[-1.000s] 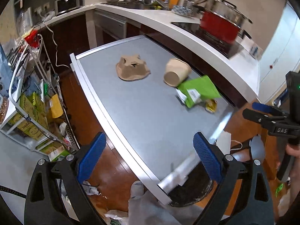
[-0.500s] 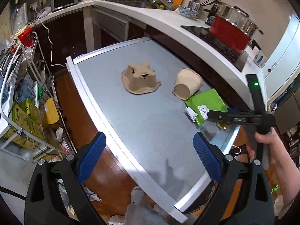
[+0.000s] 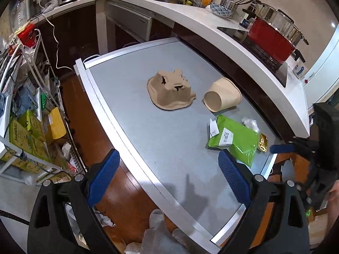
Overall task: Collect trash
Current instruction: 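Move both tools back over the table toward the receipt and green bag, then grasp the green snack bag with the right tool while the left tool grasps the white receipt, then lift and carry the receipt and green bag over the trash bin with both tools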
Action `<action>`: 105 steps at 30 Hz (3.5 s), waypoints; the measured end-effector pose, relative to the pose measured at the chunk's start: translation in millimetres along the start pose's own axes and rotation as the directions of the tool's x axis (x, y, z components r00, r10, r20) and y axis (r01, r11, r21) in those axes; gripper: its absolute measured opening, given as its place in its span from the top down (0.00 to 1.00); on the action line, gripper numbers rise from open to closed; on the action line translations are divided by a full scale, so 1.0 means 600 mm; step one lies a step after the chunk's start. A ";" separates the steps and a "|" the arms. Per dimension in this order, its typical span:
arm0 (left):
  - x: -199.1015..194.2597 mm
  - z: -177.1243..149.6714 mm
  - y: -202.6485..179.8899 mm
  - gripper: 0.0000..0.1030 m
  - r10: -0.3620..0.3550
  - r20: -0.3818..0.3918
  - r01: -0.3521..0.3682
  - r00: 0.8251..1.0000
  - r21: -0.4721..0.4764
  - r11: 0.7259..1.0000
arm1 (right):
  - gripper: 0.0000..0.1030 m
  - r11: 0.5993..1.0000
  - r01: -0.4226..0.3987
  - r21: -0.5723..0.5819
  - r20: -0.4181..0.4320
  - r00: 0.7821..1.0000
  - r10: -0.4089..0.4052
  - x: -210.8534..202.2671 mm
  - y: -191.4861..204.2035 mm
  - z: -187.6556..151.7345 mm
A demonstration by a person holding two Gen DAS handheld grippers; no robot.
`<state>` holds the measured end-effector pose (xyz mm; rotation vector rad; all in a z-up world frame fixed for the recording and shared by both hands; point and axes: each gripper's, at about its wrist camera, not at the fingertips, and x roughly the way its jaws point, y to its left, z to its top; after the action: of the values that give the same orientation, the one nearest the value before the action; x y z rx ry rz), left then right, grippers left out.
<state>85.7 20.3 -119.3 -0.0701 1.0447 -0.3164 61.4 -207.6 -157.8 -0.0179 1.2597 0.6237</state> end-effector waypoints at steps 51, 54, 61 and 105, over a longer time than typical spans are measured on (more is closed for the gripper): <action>0.214 -0.012 -0.157 0.43 0.101 -0.088 -0.067 0.991 0.321 0.945 | 0.24 0.954 0.214 0.210 -0.034 0.977 -0.212 0.041 -0.109 -0.083; 0.228 -0.010 -0.143 0.62 0.085 -0.120 -0.050 0.989 0.268 0.962 | 0.24 0.957 0.209 0.204 -0.026 0.978 -0.208 0.036 -0.109 -0.082; 0.197 -0.005 -0.123 0.62 0.011 -0.099 0.009 0.995 0.199 0.980 | 0.24 0.966 0.199 0.166 -0.013 0.980 -0.200 0.029 -0.096 -0.077; 0.085 0.007 -0.097 0.63 -0.052 0.020 0.049 0.998 0.149 0.988 | 0.24 0.977 0.141 0.162 0.052 0.987 -0.152 0.003 -0.078 -0.049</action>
<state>99.8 -50.6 -148.0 0.0335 0.9939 -0.4377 56.6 -255.9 -183.8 0.0404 1.2301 0.3930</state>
